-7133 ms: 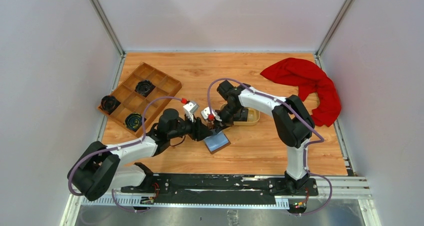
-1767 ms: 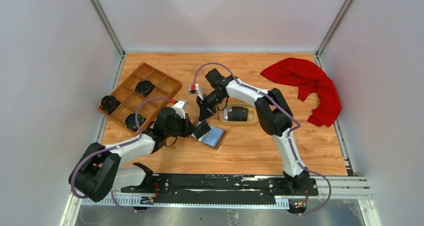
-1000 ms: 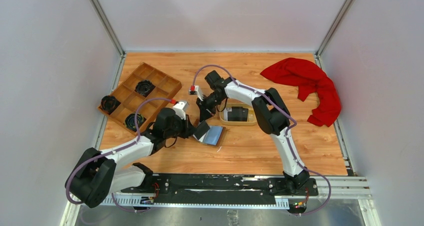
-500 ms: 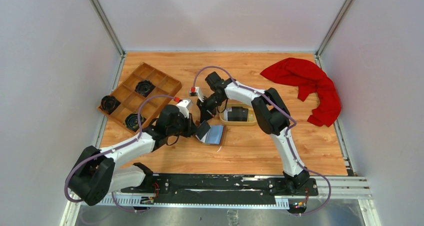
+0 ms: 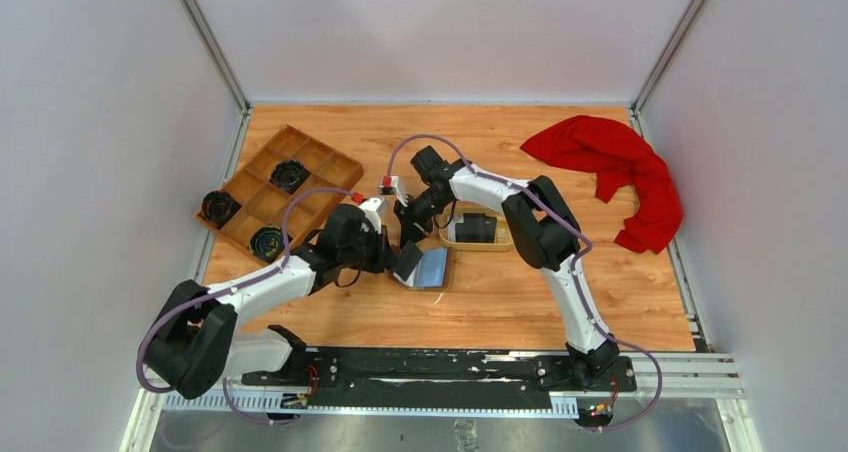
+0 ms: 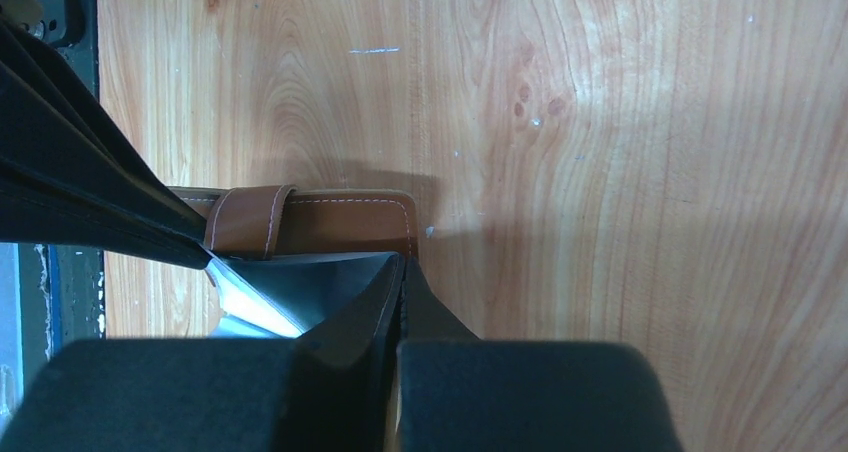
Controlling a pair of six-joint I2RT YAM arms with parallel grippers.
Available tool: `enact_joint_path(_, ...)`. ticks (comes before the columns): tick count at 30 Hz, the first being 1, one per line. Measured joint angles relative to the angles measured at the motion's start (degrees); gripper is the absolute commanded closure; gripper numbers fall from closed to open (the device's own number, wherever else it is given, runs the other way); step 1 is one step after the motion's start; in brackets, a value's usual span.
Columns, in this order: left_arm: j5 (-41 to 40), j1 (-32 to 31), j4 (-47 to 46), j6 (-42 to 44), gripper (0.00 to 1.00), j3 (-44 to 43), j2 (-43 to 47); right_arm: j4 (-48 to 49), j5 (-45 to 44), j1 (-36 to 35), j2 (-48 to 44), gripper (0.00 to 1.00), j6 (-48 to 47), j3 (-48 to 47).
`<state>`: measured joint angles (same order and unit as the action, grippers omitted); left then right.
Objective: Put the credit cards into the card holder
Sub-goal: Insert the credit card into the card holder.
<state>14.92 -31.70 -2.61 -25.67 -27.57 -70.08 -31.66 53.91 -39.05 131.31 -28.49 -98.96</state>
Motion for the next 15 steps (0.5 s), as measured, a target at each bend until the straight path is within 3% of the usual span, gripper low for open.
enact_joint_path(11,-0.57,-0.04,9.49,3.48,1.0,-5.35,-0.07,0.24,0.26,-0.57,0.0,0.98,-0.04,0.07)
enact_joint_path(15,-0.37,-0.02,9.97,3.63,1.0,-5.44,-0.61,0.33,0.59,-0.59,-0.11,0.91,-0.28,0.26)
